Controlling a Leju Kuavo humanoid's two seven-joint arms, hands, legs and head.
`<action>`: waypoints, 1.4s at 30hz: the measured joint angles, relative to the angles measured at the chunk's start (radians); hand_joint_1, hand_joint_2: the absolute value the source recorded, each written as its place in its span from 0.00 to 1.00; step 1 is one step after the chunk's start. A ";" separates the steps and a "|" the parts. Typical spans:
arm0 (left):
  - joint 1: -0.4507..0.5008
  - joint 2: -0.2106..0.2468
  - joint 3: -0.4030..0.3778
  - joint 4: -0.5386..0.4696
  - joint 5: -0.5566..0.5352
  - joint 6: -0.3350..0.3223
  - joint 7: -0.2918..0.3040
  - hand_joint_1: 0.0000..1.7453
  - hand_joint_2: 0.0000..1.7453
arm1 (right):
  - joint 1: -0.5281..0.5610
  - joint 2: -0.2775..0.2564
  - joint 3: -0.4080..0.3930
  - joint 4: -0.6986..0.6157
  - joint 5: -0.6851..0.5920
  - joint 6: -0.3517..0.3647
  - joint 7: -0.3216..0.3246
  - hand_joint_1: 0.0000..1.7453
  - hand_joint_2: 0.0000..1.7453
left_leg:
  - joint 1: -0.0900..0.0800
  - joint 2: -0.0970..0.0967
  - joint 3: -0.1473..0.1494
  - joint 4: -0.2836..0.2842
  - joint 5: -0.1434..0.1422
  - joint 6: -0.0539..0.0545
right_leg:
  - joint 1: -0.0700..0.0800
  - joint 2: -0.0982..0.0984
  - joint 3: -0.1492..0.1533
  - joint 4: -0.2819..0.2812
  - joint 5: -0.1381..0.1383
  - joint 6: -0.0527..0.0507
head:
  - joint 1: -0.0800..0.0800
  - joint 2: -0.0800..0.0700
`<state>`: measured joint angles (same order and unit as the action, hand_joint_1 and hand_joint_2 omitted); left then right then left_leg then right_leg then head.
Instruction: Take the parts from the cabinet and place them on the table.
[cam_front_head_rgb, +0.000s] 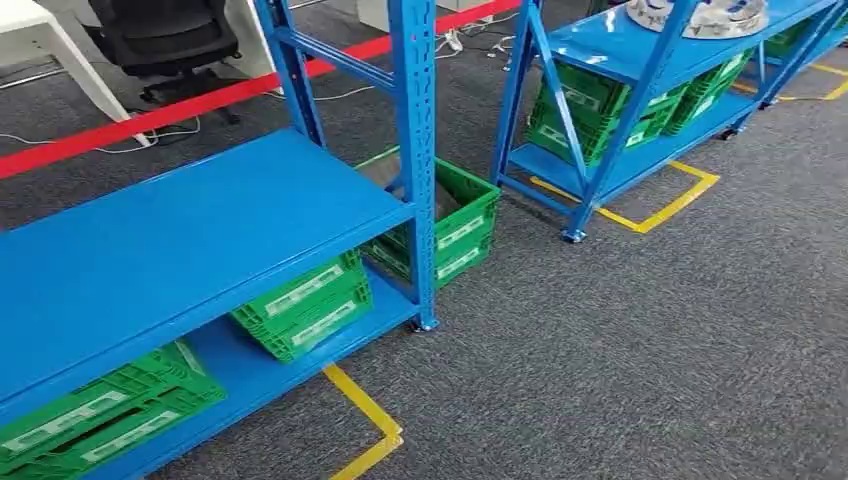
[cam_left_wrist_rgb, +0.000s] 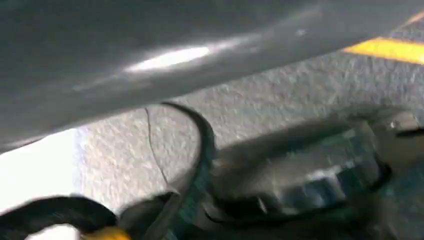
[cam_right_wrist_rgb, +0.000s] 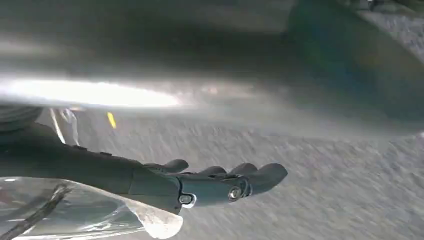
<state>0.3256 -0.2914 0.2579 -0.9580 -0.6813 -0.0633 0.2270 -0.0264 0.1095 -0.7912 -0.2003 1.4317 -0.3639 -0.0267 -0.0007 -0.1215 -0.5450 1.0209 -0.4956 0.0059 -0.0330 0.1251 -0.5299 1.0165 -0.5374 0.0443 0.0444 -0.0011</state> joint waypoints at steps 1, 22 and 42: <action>-0.004 -0.001 0.001 0.010 0.000 0.000 -0.003 0.00 0.00 | 0.001 0.000 0.000 0.000 0.001 0.002 0.000 0.00 0.00 | 0.004 -0.010 -0.007 -0.004 0.006 -0.006 | 0.004 -0.013 -0.002 0.010 0.001 -0.007 | -0.001 0.000; 0.184 0.045 -0.145 -0.296 0.209 -0.039 0.184 0.00 0.00 | -0.011 0.036 0.029 0.001 0.054 -0.023 0.024 0.00 0.00 | -0.004 0.125 0.009 -0.036 0.024 0.028 | 0.022 -0.132 -0.001 0.134 -0.126 -0.013 | -0.009 0.000; -0.082 0.031 0.025 0.184 0.088 0.100 -0.054 0.00 0.00 | -0.009 0.036 0.036 0.004 0.063 -0.021 0.024 0.00 0.00 | 0.005 0.115 -0.124 0.237 -0.059 -0.026 | 0.017 -0.194 0.014 0.001 -0.004 -0.052 | -0.020 0.000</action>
<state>0.2439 -0.2602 0.2827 -0.7743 -0.5932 0.0366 0.1728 -0.0356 0.1457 -0.7553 -0.1965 1.4950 -0.3845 -0.0027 0.0041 -0.0061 -0.6695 1.2582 -0.5544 -0.0201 -0.0162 -0.0691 -0.5155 1.0176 -0.5414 -0.0080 0.0240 -0.0011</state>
